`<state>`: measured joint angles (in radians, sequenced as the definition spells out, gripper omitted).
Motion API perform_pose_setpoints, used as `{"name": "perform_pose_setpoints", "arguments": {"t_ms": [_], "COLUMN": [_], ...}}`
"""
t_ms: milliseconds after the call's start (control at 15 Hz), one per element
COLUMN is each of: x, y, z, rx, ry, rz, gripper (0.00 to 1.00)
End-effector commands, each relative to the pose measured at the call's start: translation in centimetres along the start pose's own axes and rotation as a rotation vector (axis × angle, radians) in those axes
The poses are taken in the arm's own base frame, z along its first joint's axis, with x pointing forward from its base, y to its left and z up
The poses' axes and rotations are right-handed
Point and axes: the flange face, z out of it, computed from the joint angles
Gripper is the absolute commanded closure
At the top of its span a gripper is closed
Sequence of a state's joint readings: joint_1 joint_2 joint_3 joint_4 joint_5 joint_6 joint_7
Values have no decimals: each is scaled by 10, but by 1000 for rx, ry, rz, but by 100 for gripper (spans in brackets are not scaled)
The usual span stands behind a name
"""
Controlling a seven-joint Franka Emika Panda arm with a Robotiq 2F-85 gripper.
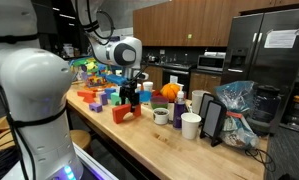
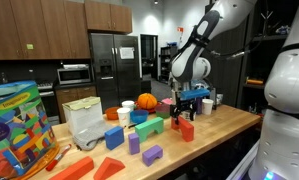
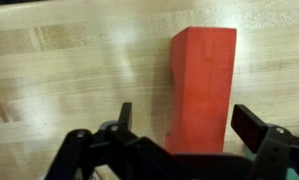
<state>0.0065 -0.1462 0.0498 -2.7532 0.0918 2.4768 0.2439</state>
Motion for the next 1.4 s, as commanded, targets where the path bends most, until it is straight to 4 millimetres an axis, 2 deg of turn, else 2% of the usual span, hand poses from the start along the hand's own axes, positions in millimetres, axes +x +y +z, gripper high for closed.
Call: {"name": "perform_pose_setpoints", "arguments": {"t_ms": [0,333,400,467,600,1000,1067,1333], "x": [4,1,1,0,-2,8,9,6], "y": [2,-5,-7,-9,-13,-20,-20,-21], "z": [1,-1,-1,0,1,-3,-3,-7], "rx": [24,24,24,23,23,32,31,-9], "ry": [3,48,63,79,116,180,185,179], "rz": [-9,-25,-28,-33,-46,-63,-63,-92], "gripper": [0,1,25,25,35,81,85,85]}}
